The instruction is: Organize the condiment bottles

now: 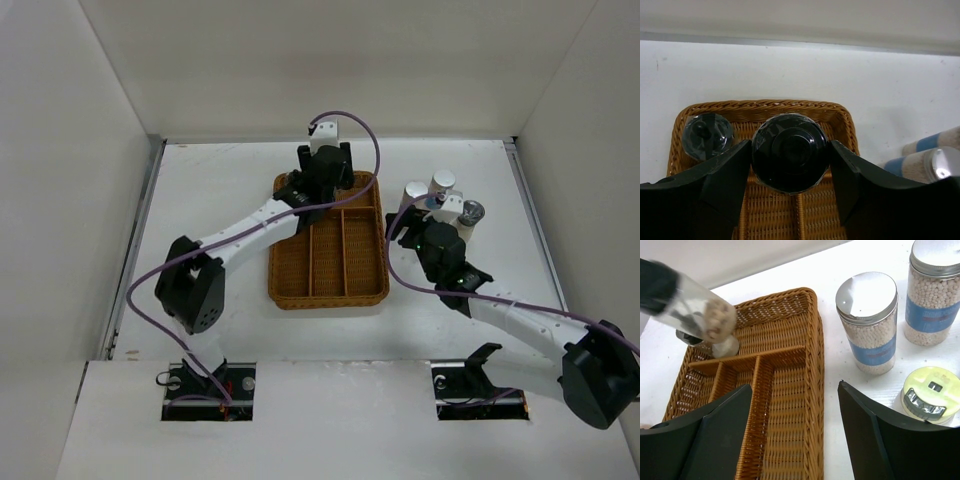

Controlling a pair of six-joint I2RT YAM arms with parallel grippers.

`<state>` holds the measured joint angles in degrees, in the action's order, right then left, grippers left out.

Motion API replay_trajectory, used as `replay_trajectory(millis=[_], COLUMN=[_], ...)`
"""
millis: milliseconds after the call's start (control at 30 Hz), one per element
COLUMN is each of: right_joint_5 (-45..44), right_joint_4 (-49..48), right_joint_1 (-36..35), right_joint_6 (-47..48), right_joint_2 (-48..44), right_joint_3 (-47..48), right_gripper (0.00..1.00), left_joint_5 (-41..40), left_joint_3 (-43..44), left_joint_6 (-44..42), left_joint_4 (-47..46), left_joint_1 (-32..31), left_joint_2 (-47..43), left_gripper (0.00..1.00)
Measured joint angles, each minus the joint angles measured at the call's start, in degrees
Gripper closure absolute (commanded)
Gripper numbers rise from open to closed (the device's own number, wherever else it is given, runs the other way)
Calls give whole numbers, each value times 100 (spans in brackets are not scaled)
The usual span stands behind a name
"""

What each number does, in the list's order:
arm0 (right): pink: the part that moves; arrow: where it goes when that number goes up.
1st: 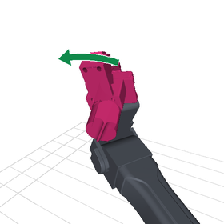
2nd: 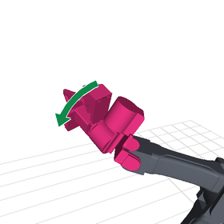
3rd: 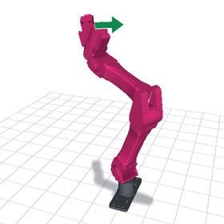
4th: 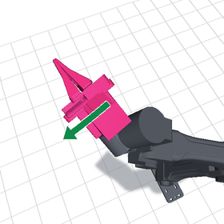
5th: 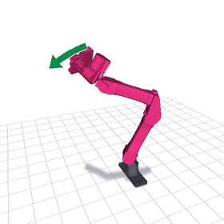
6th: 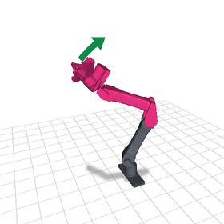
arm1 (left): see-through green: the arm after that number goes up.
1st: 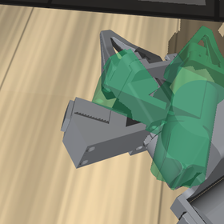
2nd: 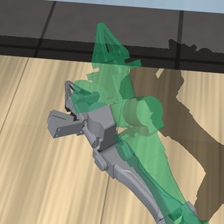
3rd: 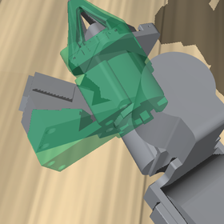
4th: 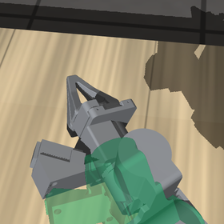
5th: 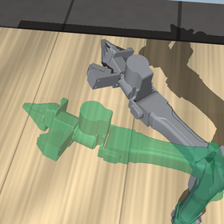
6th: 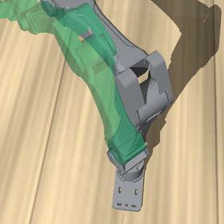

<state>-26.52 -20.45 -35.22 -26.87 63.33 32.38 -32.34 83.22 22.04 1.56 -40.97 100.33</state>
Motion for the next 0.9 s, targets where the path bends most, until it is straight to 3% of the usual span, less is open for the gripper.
replay_trajectory(millis=[500,600,900], right_joint_5=[0,0,2], right_joint_4=[-44,-55,-59], right_joint_1=[0,0,28], right_joint_6=[-13,-13,-15], right_joint_2=[-103,-103,-107], right_joint_3=[-42,-42,-42], right_gripper=[22,22,21], left_joint_5=[76,96,74], left_joint_3=[225,225,90], left_joint_6=[-192,-190,-160], left_joint_4=[-356,-439,-730], left_joint_1=[350,385,428], left_joint_2=[1303,1436,1580], left_gripper=[62,57,27])
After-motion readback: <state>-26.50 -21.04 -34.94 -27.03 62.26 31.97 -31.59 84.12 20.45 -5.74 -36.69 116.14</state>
